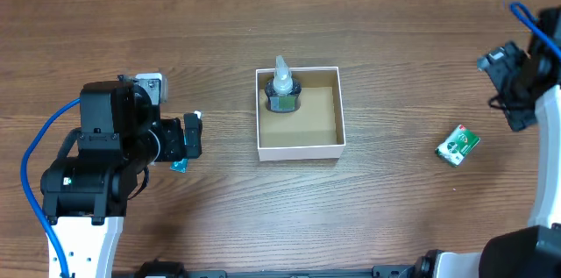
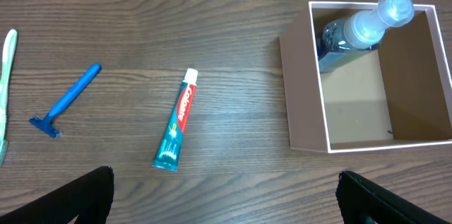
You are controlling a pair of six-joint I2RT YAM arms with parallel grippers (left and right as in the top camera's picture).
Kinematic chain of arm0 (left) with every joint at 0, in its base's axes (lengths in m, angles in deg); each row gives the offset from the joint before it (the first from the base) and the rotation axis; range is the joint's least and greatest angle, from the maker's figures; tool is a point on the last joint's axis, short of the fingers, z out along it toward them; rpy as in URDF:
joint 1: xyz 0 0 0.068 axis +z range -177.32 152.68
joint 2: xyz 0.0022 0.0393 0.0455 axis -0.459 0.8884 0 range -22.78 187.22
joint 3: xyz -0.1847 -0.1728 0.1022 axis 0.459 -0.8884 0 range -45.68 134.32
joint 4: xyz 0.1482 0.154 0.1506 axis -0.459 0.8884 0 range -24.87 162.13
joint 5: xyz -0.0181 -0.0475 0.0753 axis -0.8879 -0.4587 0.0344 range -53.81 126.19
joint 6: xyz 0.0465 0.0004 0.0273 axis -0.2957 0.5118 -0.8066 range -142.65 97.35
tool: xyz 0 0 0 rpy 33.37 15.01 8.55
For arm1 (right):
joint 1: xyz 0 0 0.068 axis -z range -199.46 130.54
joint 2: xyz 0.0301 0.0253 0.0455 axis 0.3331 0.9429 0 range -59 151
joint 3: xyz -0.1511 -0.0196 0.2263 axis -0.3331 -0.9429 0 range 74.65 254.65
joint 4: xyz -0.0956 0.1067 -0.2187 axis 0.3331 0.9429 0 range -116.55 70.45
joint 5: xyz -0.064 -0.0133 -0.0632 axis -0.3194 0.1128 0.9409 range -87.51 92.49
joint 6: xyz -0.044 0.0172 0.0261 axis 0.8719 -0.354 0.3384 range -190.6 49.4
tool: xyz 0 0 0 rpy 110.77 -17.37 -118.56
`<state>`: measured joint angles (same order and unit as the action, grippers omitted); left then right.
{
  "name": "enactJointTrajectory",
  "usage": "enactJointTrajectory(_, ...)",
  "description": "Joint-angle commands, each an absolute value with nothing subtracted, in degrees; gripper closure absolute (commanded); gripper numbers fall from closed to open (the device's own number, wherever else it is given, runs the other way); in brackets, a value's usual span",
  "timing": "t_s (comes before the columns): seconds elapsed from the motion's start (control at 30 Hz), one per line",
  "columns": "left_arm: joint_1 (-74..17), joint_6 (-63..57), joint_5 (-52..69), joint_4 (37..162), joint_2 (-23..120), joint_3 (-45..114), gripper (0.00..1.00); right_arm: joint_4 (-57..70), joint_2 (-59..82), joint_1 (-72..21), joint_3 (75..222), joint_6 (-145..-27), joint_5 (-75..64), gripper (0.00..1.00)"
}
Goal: Pack container
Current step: 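Open the right gripper and withdraw it from the box, then lower the right gripper onto the green packet and grasp it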
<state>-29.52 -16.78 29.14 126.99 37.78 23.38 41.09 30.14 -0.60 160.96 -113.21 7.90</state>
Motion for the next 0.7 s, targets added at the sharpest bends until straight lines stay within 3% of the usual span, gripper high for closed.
enactJointTrajectory(0.0, -29.17, -16.19, 29.53, 126.64, 37.93, 24.76, 0.00, 36.87, 30.82, 2.87, 153.00, -115.64, 5.80, 0.00)
enactJointTrajectory(0.27, -29.17, -15.71, 29.46, 126.60, 37.93, 24.76, 0.00, 20.98, 30.82, 5.43, 136.34, -110.90, 6.26, 0.00)
enactJointTrajectory(0.67, -29.17, -15.71, 29.09, 126.40, 37.93, 24.76, 0.00, 3.06, 30.82, 4.49, 124.76, -111.22, 6.87, 0.00)
